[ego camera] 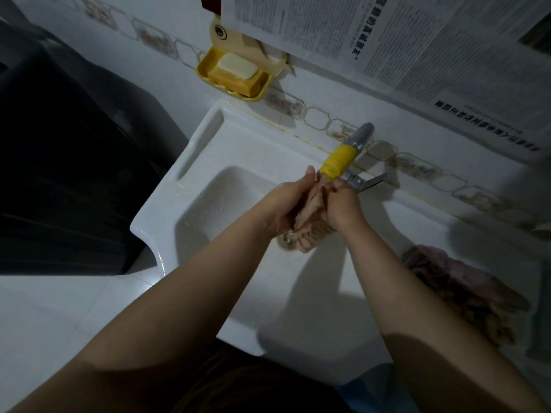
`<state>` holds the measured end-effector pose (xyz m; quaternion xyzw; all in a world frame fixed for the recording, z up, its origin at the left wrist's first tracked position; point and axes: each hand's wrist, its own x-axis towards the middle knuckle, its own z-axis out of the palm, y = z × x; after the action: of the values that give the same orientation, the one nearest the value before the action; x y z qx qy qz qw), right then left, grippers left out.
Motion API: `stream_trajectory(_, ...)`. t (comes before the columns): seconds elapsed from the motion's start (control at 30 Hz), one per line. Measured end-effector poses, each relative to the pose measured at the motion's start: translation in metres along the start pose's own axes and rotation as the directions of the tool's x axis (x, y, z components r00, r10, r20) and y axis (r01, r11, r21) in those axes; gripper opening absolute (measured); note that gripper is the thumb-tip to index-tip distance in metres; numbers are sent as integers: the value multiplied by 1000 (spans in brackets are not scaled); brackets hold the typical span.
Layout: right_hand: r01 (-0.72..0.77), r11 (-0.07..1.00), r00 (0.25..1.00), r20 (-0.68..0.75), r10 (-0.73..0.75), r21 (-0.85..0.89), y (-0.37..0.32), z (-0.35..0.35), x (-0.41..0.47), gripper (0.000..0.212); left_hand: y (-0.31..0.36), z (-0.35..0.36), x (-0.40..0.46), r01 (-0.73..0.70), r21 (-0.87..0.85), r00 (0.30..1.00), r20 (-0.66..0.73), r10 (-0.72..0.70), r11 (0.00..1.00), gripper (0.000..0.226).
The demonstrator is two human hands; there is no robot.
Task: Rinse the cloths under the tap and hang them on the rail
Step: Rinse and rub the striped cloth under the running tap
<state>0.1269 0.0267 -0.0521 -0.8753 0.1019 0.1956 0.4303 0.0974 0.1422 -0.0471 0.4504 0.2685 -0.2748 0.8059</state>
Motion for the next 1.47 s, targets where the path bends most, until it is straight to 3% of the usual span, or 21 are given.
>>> stream_trajectory(0.1, -127, 976, 955, 288, 72, 179, 9, -7, -4, 58, 13, -25, -2, -75, 66, 988, 143, 65, 995, 35)
stream_trajectory(0.17, -83, 970, 938, 345, -1, 229, 12, -11, -10, 64, 18, -33, -5, -106, 135, 986, 145, 86, 985, 29)
stream_trajectory(0.27, -11, 933, 977, 203, -66, 359, 14, -16, -11, 25, 18, -31, -6, -178, 371, 984, 60, 167, 911, 28)
stream_trajectory(0.33, -3, 903, 987, 149, -68, 429, 12, -14, -13, 17, 18, -25, -5, -221, 603, 953, -34, 301, 767, 36)
stream_trajectory(0.4, -24, 877, 993, 110, -33, 480, 7, -13, -12, 17, 16, -18, -2, -263, 684, 900, -80, 428, 681, 45)
stream_trajectory(0.5, -30, 835, 1000, 16, 26, 550, -9, -18, -17, 18, 10, -5, 9, -257, 619, 855, -213, 473, 742, 53)
stream_trajectory(0.57, 21, 885, 998, -65, 10, 465, -18, -8, -25, 27, 11, 3, 13, -234, 533, 848, -297, 439, 813, 52)
stream_trajectory(0.67, 142, 985, 980, -156, -126, 98, -24, 13, -34, 45, 4, 19, 17, -144, 499, 897, -299, 325, 854, 37)
stream_trajectory(0.73, 137, 977, 969, -185, -167, -165, -19, 11, -19, 39, -5, 32, 13, -85, 247, 940, -302, 160, 965, 36)
stream_trajectory(0.8, 129, 950, 954, -225, -198, -285, -17, 7, -12, 38, -7, 32, 10, -80, -3, 948, -308, 75, 997, 35)
stream_trajectory(0.93, 270, 924, 938, -142, -316, -272, -20, 23, -33, 48, -2, 21, 11, -99, -106, 940, -336, 58, 989, 33)
stream_trajectory(0.97, 228, 925, 951, -133, -278, -303, -20, 22, -30, 47, -3, 21, 11, -67, -119, 949, -316, 26, 991, 24)
stream_trajectory(1.07, 80, 936, 974, -172, -146, -342, -19, 9, -18, 48, -6, 27, 8, 0, -156, 956, -291, -46, 988, 25)
stream_trajectory(1.17, 270, 880, 923, -156, -352, -390, -15, 24, -39, 52, 2, 16, 9, 6, -157, 948, -312, -55, 988, 39)
stream_trajectory(1.23, 300, 867, 909, -158, -387, -397, -13, 28, -47, 52, 6, 10, 3, 69, -152, 977, -190, -98, 986, 43)
stream_trajectory(1.27, 236, 880, 931, -163, -326, -412, -13, 22, -41, 53, 7, 9, 0, 121, -143, 986, -98, -135, 982, 47)
stream_trajectory(1.37, 93, 929, 976, -150, -156, -359, -7, -3, -19, 46, 13, -3, -2, 136, 137, 991, -36, -132, 981, 57)
stream_trajectory(1.4, 112, 952, 980, -127, -153, -286, -5, -7, -18, 43, 18, -10, -2, 88, 308, 996, -49, -77, 947, 60)
stream_trajectory(1.47, 173, 980, 984, -23, -176, -103, -2, -8, -24, 45, 31, -20, -4, -29, 622, 997, -41, 69, 783, 67)
